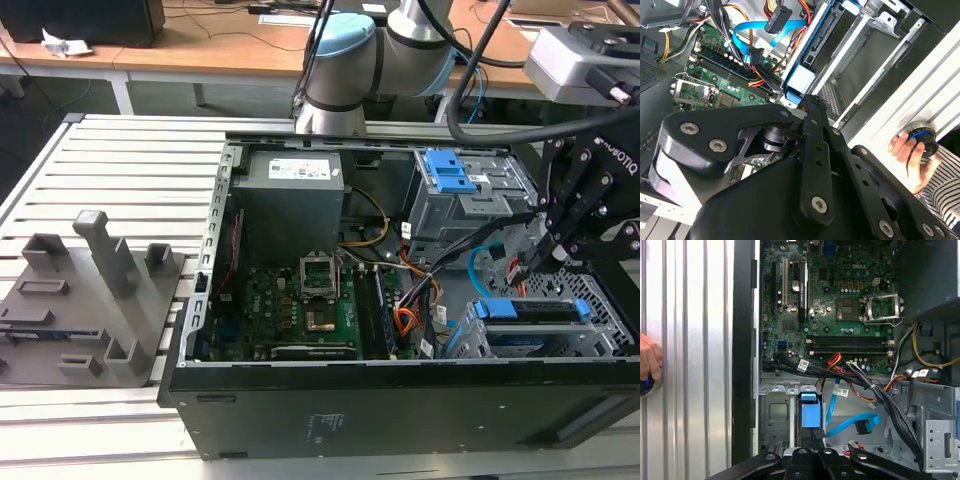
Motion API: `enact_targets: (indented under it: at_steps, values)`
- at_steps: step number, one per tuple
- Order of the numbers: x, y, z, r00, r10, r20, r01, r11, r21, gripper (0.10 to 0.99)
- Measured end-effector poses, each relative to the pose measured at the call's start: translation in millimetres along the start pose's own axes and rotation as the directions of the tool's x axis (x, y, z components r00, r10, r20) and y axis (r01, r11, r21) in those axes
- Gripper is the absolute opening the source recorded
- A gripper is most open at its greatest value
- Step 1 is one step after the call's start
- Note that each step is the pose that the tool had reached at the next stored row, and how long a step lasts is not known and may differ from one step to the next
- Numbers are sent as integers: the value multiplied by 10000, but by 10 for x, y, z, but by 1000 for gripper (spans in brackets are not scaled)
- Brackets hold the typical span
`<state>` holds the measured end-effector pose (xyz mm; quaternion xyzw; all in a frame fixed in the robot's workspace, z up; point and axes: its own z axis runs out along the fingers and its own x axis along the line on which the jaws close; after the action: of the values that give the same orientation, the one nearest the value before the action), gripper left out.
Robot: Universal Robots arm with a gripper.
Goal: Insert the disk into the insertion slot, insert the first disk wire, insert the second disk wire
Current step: 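Insert the first disk wire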
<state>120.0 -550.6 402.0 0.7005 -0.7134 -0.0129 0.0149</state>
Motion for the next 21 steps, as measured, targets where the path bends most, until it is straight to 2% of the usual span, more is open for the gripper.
enact_targets:
  at_steps: [6,8,11,14,21]
  values:
    - [-4,-20,126,10000,-4,-3,4,10000,0,106]
    - [-37,-62,128,10000,-4,-1,4,10000,0,106]
    - [-159,-87,127,10000,-23,-1,23,10000,0,106]
    - [-245,-131,129,10000,-34,-3,34,10000,0,106]
    - [-248,-142,162,10000,-33,-6,33,10000,0,106]
